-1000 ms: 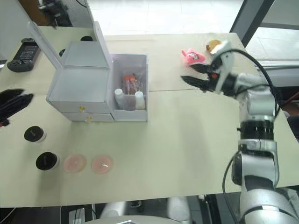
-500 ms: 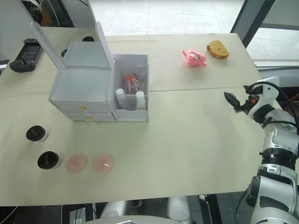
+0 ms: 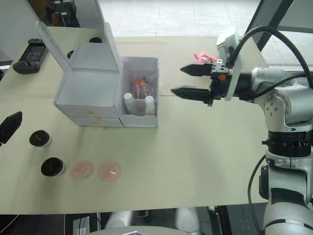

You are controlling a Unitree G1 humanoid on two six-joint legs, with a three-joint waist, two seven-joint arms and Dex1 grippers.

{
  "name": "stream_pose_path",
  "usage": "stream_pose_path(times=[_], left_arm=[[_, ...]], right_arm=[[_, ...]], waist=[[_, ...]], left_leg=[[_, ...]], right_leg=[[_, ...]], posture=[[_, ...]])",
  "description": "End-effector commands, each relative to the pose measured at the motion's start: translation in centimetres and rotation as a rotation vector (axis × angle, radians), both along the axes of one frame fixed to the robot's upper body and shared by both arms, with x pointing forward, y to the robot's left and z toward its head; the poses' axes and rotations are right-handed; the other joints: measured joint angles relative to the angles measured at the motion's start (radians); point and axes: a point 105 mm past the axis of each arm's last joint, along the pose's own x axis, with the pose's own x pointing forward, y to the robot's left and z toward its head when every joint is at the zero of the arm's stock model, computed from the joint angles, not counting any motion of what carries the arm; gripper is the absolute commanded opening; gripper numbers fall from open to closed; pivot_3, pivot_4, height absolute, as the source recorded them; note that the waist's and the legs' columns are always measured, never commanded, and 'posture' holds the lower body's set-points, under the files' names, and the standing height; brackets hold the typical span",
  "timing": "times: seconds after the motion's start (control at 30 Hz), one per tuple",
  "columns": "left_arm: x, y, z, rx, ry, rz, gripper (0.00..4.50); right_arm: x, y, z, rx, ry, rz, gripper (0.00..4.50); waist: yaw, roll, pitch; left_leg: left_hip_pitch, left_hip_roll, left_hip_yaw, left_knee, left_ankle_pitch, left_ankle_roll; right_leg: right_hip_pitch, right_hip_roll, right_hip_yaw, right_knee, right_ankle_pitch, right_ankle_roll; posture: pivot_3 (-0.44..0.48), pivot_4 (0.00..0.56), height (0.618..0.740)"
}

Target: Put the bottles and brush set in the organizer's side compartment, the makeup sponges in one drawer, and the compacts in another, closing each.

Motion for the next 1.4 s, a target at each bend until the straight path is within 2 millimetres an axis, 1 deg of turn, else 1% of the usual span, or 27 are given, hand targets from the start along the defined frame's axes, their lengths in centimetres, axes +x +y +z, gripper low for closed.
stream_pose_path(times=[0.03,0.13,0.17,0.2,0.23,0.27,0.3,0.33,0.4,0.47,0.5,0.7,0.83,0.9,0.93,1.0,1.17,1.37,1.4], left_arm=[[-0.6,-2.1,0.5,-0.002,-0.029,0.012,4.46],[-1.1,-3.6,-1.8,-0.028,0.009,0.023,4.46],[-1.2,-4.2,-2.7,-0.035,0.024,0.030,4.46],[-1.3,-4.9,-3.6,-0.042,0.042,0.026,4.46],[-1.3,-5.6,-4.3,-0.038,0.056,0.024,4.46],[-1.3,-6.0,-4.6,-0.033,0.062,0.023,4.46],[-1.2,-6.3,-5.1,-0.036,0.067,0.031,4.46],[-1.1,-6.5,-5.5,-0.038,0.068,0.045,4.46],[-0.6,-6.7,-6.1,-0.058,0.061,0.075,4.46],[0.0,-7.2,-6.3,-0.068,0.050,0.088,4.46],[0.6,-7.8,-6.4,-0.070,0.044,0.082,4.46],[2.5,-9.9,-6.6,-0.058,0.022,0.052,4.46],[4.5,-11.6,-6.9,-0.067,0.011,0.006,4.46],[5.2,-12.2,-6.9,-0.066,0.005,-0.008,4.46],[5.5,-12.9,-6.8,-0.059,0.001,-0.036,4.46],[5.8,-14.1,-6.7,-0.046,-0.009,-0.079,4.46],[6.2,-16.2,-6.4,-0.031,-0.030,-0.141,4.46],[7.1,-17.0,-6.5,-0.041,-0.043,-0.143,4.46],[7.2,-17.2,-6.4,-0.045,-0.053,-0.142,4.28]], right_arm=[[-0.8,0.7,1.1,-0.039,-0.082,0.049,4.50],[-1.7,0.9,1.5,-0.018,-0.049,0.118,4.50],[-1.8,0.9,1.7,-0.016,-0.050,0.123,4.50],[-1.7,0.8,1.8,-0.008,-0.041,0.114,4.50],[-1.6,0.5,1.8,-0.003,-0.023,0.100,4.50],[-1.6,0.4,1.9,0.001,-0.008,0.092,4.50],[-1.7,0.1,1.7,-0.014,-0.004,0.088,4.50],[-1.9,-0.2,1.3,-0.043,-0.001,0.086,4.50],[-2.3,-0.6,0.7,-0.081,0.005,0.085,4.50],[-2.5,-0.7,0.4,-0.087,0.013,0.079,4.50],[-2.6,-0.7,0.3,-0.089,0.014,0.072,4.50],[-2.7,-0.3,-0.2,-0.108,-0.005,0.032,4.50],[-2.6,0.1,0.0,-0.109,-0.027,0.010,4.50],[-2.6,0.2,0.1,-0.104,-0.032,0.004,4.50],[-2.5,0.3,0.2,-0.103,-0.037,-0.001,4.50],[-2.4,0.4,0.4,-0.104,-0.051,-0.012,4.50],[-2.4,0.7,0.8,-0.089,-0.059,-0.021,4.50],[-2.4,0.8,1.1,-0.077,-0.059,-0.029,4.50],[-2.4,0.8,1.2,-0.075,-0.061,-0.031,4.50]], waist=[[0.005,0.000,0.000],[0.009,0.000,0.000],[0.000,0.003,0.000],[-0.003,0.004,0.000],[-0.005,0.004,0.000],[0.000,0.005,0.000],[0.007,0.005,0.001],[0.015,0.005,0.001],[0.039,0.004,0.001],[0.047,0.004,0.001],[0.048,0.004,0.001],[0.052,0.003,0.000],[0.054,0.003,0.000],[0.055,0.003,0.000],[0.055,0.003,0.001],[0.055,0.003,0.001],[0.054,0.003,0.001],[0.055,0.003,0.001],[0.055,0.003,0.001]], left_leg=[[0.000,-0.001,0.000,0.000,0.000,0.000],[0.000,-0.002,0.000,0.001,-0.001,0.001],[-0.003,-0.004,-0.008,0.001,0.001,0.004],[-0.003,-0.008,-0.021,0.001,0.006,0.013],[-0.003,-0.013,-0.033,0.001,0.008,0.015],[-0.003,-0.017,-0.042,0.001,0.010,0.016],[-0.003,-0.018,-0.045,0.005,0.010,0.015],[-0.005,-0.019,-0.048,0.007,0.010,0.016],[-0.006,-0.019,-0.049,0.012,0.010,0.016],[-0.007,-0.019,-0.048,0.012,0.010,0.015],[-0.007,-0.019,-0.046,0.012,0.010,0.014],[-0.009,-0.018,-0.034,0.011,0.010,0.015],[-0.009,-0.017,-0.033,0.012,0.010,0.015],[-0.009,-0.017,-0.032,0.012,0.010,0.016],[-0.009,-0.017,-0.032,0.012,0.010,0.016],[-0.009,-0.017,-0.032,0.012,0.010,0.016],[-0.009,-0.017,-0.032,0.012,0.010,0.016],[-0.009,-0.017,-0.032,0.012,0.010,0.016],[-0.009,-0.017,-0.032,0.012,0.010,0.016]], right_leg=[[0.000,-0.001,0.000,0.000,0.000,0.000],[0.001,-0.001,0.000,0.000,0.001,0.001],[0.010,-0.002,-0.008,-0.004,0.001,0.001],[0.021,-0.007,-0.025,-0.006,0.001,0.002],[0.029,-0.006,-0.044,-0.007,0.001,0.003],[0.034,-0.006,-0.055,-0.008,0.001,0.004],[0.032,-0.003,-0.053,-0.006,0.003,0.006],[0.034,-0.002,-0.054,-0.006,0.002,0.007],[0.025,-0.002,-0.048,-0.008,0.001,0.008],[0.025,-0.001,-0.044,-0.012,0.001,0.009],[0.024,-0.001,-0.042,-0.013,0.001,0.009],[0.018,0.000,-0.029,-0.005,0.001,0.009],[0.017,0.001,-0.028,-0.005,0.001,0.008],[0.017,0.001,-0.028,-0.005,0.001,0.008],[0.017,0.001,-0.028,-0.005,0.001,0.008],[0.017,0.001,-0.027,-0.005,0.001,0.008],[0.017,0.001,-0.027,-0.005,0.001,0.008],[0.017,0.000,-0.027,-0.005,0.001,0.008],[0.017,0.000,-0.027,-0.005,0.001,0.008]], posture=[[0.000,0.150,0.737],[0.000,0.150,0.740],[0.000,0.150,0.740],[0.000,0.150,0.740],[0.000,0.150,0.740],[0.000,0.150,0.740],[0.000,0.150,0.740],[0.000,0.150,0.740],[0.000,0.150,0.740],[0.000,0.150,0.740],[0.000,0.150,0.740],[0.000,0.150,0.740],[0.000,0.150,0.740],[0.000,0.150,0.740],[0.000,0.150,0.740],[0.000,0.150,0.740],[0.000,0.150,0.740],[0.000,0.150,0.740],[0.000,0.150,0.740]])
